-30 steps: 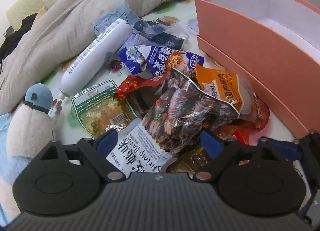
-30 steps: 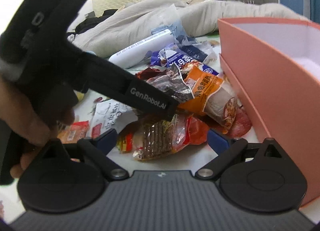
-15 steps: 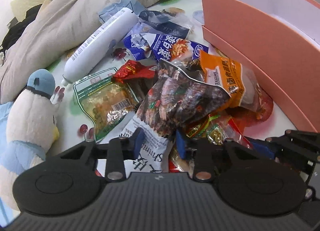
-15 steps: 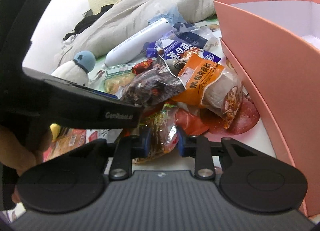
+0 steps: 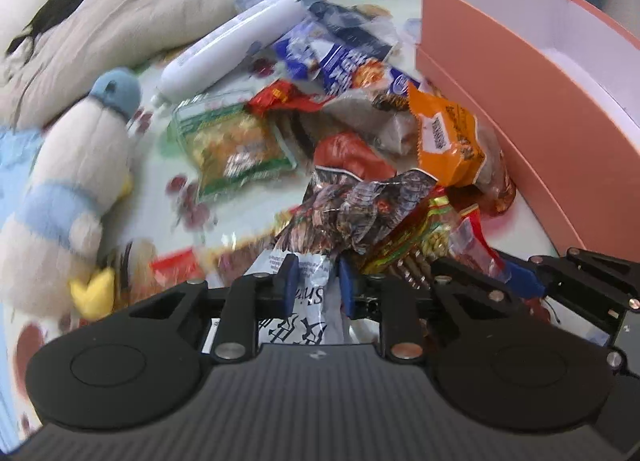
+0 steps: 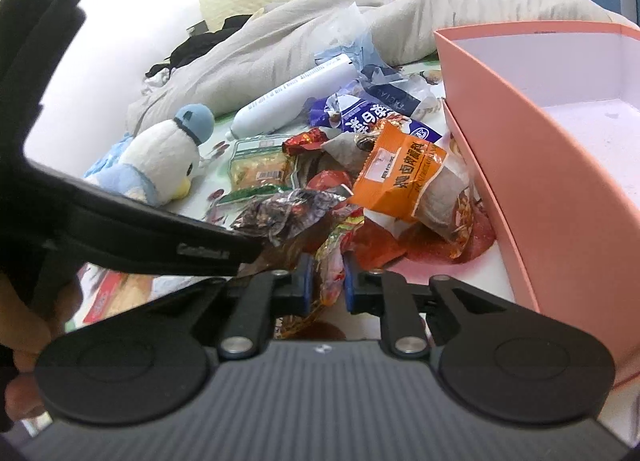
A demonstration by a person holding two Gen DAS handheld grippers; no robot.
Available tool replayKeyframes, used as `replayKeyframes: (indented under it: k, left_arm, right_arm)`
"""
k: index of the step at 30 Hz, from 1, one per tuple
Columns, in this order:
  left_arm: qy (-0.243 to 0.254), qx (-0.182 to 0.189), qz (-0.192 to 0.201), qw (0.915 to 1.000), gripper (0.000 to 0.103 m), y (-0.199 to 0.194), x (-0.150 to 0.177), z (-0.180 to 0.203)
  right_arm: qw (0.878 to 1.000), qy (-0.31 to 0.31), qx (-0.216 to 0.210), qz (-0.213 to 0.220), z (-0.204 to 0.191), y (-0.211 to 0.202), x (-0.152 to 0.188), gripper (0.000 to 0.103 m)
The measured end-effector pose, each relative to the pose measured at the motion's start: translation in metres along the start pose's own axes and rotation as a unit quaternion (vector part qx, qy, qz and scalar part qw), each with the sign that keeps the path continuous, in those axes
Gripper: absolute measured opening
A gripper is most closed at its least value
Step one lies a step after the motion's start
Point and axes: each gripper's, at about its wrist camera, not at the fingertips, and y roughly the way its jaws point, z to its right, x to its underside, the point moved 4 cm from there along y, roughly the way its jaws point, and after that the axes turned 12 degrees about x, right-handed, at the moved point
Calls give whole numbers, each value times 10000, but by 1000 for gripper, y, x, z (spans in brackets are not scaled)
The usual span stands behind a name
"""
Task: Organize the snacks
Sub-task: 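Lift the shrimp-snack bag with the left gripper and carry it over the pink box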
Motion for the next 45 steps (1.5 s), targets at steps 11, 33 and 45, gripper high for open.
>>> replayKeyframes:
  k: [11, 33, 45]
  left_arm:
    - [-762, 8, 320, 9966, 23, -45, 48, 15]
    - [-2242, 290, 1248, 9661, 17, -116, 126, 7]
    - [-2372, 431, 1394, 9605, 14, -130, 116, 9]
  right_arm:
    - [9976, -678, -97, -71, -3, -42, 15, 17]
    - [9901, -1380, 71, -231, 5, -102, 24, 13]
    - [9890, -1457, 243, -47, 1, -119, -5, 12]
